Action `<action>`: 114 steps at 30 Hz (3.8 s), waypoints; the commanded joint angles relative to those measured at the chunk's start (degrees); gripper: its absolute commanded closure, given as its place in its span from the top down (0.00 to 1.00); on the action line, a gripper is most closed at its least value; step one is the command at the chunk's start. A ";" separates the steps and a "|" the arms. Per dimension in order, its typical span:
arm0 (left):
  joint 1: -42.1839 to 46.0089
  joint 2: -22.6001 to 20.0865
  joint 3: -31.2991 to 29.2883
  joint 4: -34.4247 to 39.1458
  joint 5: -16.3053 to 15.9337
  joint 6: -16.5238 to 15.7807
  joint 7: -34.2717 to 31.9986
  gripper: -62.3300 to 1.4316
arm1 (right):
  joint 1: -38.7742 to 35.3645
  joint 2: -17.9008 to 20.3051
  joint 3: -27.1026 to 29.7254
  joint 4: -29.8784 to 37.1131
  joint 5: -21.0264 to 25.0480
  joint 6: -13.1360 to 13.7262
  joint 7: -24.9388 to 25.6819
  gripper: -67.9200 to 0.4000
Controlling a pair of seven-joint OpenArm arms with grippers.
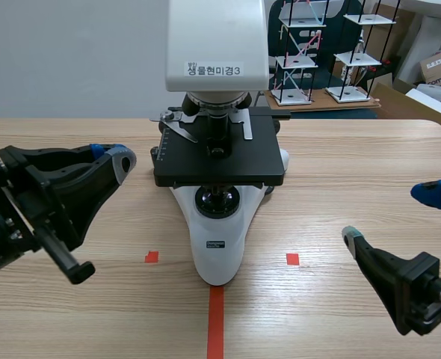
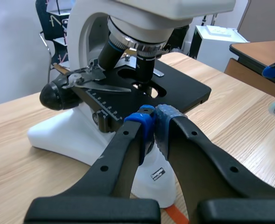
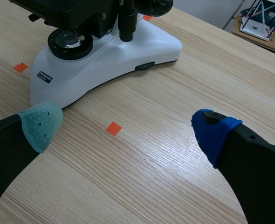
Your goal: Point at the objective lens
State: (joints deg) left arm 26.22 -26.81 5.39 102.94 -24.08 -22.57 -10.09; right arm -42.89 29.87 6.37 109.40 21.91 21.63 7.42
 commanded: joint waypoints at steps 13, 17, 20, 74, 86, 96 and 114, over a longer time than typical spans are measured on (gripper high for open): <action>-8.17 0.72 8.15 -2.84 2.47 0.57 0.92 0.05 | 0.02 0.11 0.52 0.79 0.42 -0.22 0.81 0.90; -10.62 1.92 9.27 -5.51 2.49 0.52 0.94 0.05 | 0.02 0.11 0.52 0.79 0.42 -0.22 0.81 0.90; -12.35 2.38 10.38 -6.99 2.49 0.52 0.94 0.05 | 0.02 0.11 0.52 0.79 0.42 -0.22 0.81 0.90; -18.78 5.18 15.17 -7.43 8.90 5.49 3.52 0.05 | 0.04 0.11 0.52 0.79 0.44 -0.22 0.83 0.90; -18.78 5.18 15.17 -7.43 8.90 5.49 3.52 0.05 | 0.04 0.11 0.52 0.79 0.44 -0.22 0.83 0.90; -18.78 5.18 15.17 -7.43 8.90 5.49 3.52 0.05 | 0.04 0.11 0.52 0.79 0.44 -0.22 0.81 0.90; -18.78 5.18 15.17 -7.43 8.90 5.49 3.52 0.05 | 0.04 0.11 0.52 0.79 0.44 -0.22 0.81 0.90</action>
State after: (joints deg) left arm 7.46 -21.91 20.71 94.37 -14.76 -17.15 -5.80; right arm -42.89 29.87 6.37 109.40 21.91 21.63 7.42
